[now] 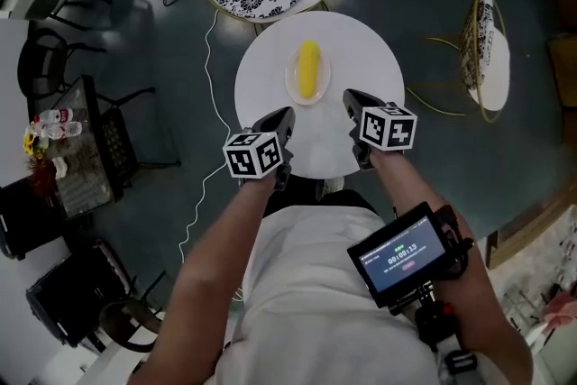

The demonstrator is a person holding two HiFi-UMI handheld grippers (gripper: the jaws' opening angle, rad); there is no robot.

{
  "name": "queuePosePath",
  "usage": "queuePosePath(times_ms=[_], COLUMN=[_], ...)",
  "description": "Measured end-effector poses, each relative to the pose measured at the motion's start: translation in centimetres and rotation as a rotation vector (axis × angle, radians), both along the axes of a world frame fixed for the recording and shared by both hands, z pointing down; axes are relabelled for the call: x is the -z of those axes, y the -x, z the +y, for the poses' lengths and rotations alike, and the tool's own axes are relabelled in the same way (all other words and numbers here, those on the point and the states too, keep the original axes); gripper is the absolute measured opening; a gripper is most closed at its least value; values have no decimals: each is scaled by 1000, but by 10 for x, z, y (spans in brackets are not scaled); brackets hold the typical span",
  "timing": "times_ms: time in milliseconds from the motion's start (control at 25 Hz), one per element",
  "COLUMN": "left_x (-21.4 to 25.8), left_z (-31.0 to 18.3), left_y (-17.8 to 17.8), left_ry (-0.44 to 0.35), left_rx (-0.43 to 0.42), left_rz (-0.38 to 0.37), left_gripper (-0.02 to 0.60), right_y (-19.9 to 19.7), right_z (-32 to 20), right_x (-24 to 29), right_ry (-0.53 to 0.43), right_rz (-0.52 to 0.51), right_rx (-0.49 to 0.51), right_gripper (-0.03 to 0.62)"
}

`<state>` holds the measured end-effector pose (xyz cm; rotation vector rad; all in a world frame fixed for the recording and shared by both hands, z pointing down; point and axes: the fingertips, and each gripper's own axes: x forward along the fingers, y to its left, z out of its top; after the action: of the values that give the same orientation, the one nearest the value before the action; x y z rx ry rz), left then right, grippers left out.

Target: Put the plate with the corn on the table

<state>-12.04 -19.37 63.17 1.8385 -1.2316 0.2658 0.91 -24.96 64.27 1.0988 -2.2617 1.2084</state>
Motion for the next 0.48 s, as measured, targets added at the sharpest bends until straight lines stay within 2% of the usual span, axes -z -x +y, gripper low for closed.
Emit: queuePosePath(times_ms=[160, 360, 480], left_x=[20, 51, 71], left_z=[25, 52, 64], left_y=[-8, -13, -14], left_ry=[-46, -89, -128], left_rx=[-32, 26, 42], left_rz=[-12, 75, 88], left_gripper=[8, 8, 8], right_y=[0, 4, 8], right_z=[22, 50, 62], right_x=[25, 58, 81], right_ry=[-35, -76, -110], right_rz=[-41, -90, -123], right_rx=[25, 60, 90], right_gripper=[9, 9, 9])
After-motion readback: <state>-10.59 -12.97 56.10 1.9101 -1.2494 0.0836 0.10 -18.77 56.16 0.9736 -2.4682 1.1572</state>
